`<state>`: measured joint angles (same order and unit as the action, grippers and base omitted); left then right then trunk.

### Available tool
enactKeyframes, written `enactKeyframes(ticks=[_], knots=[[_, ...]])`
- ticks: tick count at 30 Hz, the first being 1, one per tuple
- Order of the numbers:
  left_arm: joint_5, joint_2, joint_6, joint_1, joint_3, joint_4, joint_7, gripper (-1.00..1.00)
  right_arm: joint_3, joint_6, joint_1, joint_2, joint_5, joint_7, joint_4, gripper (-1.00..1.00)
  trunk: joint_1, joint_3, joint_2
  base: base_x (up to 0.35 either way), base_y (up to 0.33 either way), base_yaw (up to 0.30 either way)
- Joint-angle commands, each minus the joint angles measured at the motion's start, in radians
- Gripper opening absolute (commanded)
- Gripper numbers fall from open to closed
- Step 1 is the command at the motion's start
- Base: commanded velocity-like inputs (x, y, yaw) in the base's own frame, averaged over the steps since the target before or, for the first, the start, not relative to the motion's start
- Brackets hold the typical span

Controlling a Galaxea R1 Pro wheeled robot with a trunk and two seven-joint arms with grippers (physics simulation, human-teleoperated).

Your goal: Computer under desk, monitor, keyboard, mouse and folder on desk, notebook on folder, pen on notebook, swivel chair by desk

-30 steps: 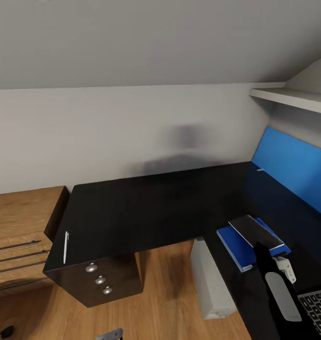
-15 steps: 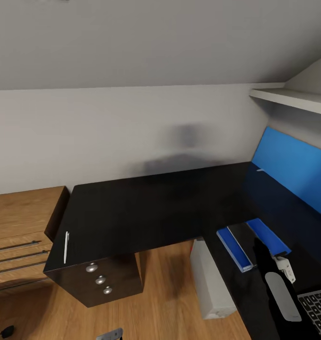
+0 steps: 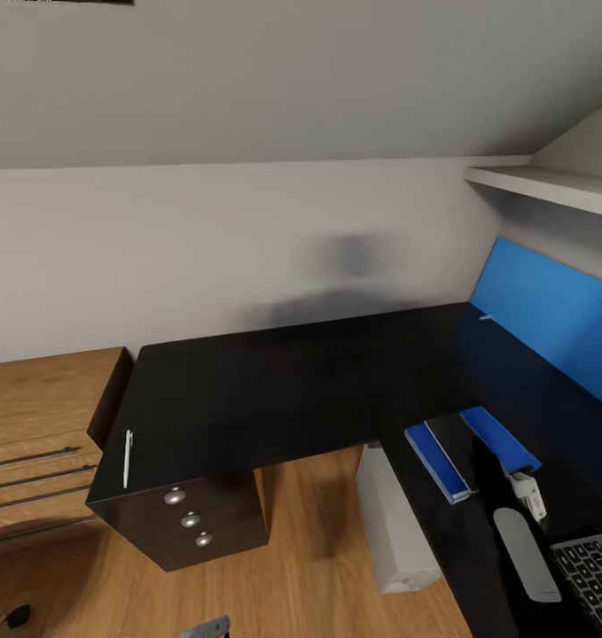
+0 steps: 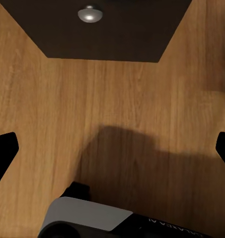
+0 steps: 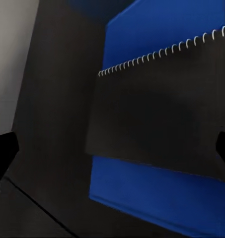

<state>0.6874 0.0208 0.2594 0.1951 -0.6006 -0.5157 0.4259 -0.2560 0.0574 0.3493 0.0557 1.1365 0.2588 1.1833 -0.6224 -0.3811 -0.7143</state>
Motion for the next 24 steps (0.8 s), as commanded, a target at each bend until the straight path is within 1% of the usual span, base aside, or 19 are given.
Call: enactKeyframes(ticks=[1, 2, 3, 4, 6, 7, 9, 11, 13, 14, 15, 16, 17, 18, 19, 24], knots=[[0.011, 0.000, 0.006, 0.001, -0.008, 0.000, 0.006, 1.00, 0.003, 0.006, 0.000, -0.013, 0.011, -0.020, 0.011, 1.00, 0.004, 0.002, 0.006, -0.001, 0.000, 0.000], [0.011, 0.000, 0.006, 0.001, -0.008, 0.000, 0.006, 1.00, 0.006, 0.006, 0.000, -0.025, 0.011, -0.042, 0.022, 1.00, 0.008, 0.005, 0.013, 0.000, 0.000, 0.000], [0.011, -0.001, 0.006, 0.001, -0.008, 0.000, 0.006, 1.00, 0.007, 0.007, 0.000, -0.032, 0.011, -0.051, 0.028, 1.00, 0.011, 0.008, 0.020, 0.000, 0.000, 0.000], [0.011, -0.001, 0.006, 0.001, -0.008, 0.002, 0.005, 1.00, 0.011, 0.008, 0.000, -0.047, 0.011, -0.072, 0.040, 1.00, 0.015, 0.011, 0.027, 0.000, 0.000, 0.000], [0.011, 0.000, 0.006, 0.001, -0.008, 0.004, 0.006, 1.00, 0.024, 0.008, 0.000, -0.060, 0.010, -0.084, 0.045, 1.00, 0.023, 0.018, 0.041, 0.000, 0.000, 0.031], [0.011, 0.000, 0.006, 0.001, -0.009, 0.004, 0.006, 1.00, 0.037, 0.009, 0.000, -0.064, 0.009, -0.086, 0.045, 1.00, 0.027, 0.021, 0.048, 0.000, 0.000, 0.130], [0.011, 0.000, 0.006, 0.001, -0.009, 0.005, 0.006, 1.00, 0.082, 0.010, 0.000, -0.068, 0.008, -0.088, 0.038, 1.00, 0.034, 0.027, 0.062, 0.000, 0.000, 0.200], [0.011, 0.001, 0.006, 0.001, -0.010, 0.005, 0.006, 1.00, 0.142, 0.015, 0.000, -0.070, 0.005, -0.088, 0.012, 1.00, 0.042, 0.033, 0.076, 0.000, 0.000, 0.245], [0.011, 0.001, 0.006, 0.001, -0.010, 0.005, 0.006, 1.00, 0.211, 0.025, 0.000, -0.071, 0.001, -0.087, -0.030, 1.00, 0.050, 0.040, 0.090, 0.000, 0.000, 0.264], [0.011, 0.001, 0.006, 0.001, -0.010, 0.005, 0.007, 1.00, 0.229, 0.027, 0.000, -0.071, -0.003, -0.087, -0.041, 1.00, 0.054, 0.043, 0.097, 0.000, 0.000, 0.269], [0.011, 0.001, 0.006, 0.001, -0.010, 0.005, 0.007, 1.00, 0.248, 0.032, 0.001, -0.072, -0.007, -0.086, -0.051, 1.00, 0.057, 0.046, 0.104, 0.000, 0.000, 0.271], [0.011, 0.001, 0.006, 0.001, -0.010, 0.005, 0.007, 1.00, 0.279, 0.043, 0.001, -0.072, -0.019, -0.086, -0.068, 1.00, 0.061, 0.049, 0.111, 0.000, 0.000, 0.274], [0.011, 0.001, 0.006, 0.001, -0.010, 0.005, 0.007, 1.00, 0.302, 0.060, 0.001, -0.072, -0.031, -0.085, -0.080, 1.00, 0.061, 0.049, 0.111, 0.000, 0.000, 0.275], [0.011, 0.001, 0.006, 0.001, -0.010, 0.005, 0.007, 1.00, 0.311, 0.068, 0.001, -0.072, -0.036, -0.085, -0.084, 1.00, 0.061, 0.049, 0.111, 0.000, 0.000, 0.276], [0.011, 0.001, 0.006, 0.001, -0.010, 0.005, 0.007, 1.00, 0.328, 0.088, 0.001, -0.071, -0.047, -0.086, -0.089, 1.00, 0.061, 0.049, 0.111, 0.000, 0.000, 0.180], [0.011, 0.001, 0.006, 0.001, -0.009, 0.005, 0.007, 1.00, 0.343, 0.100, 0.000, -0.069, -0.055, -0.095, -0.073, 1.00, 0.061, 0.049, 0.111, 0.000, 0.000, 0.088]])
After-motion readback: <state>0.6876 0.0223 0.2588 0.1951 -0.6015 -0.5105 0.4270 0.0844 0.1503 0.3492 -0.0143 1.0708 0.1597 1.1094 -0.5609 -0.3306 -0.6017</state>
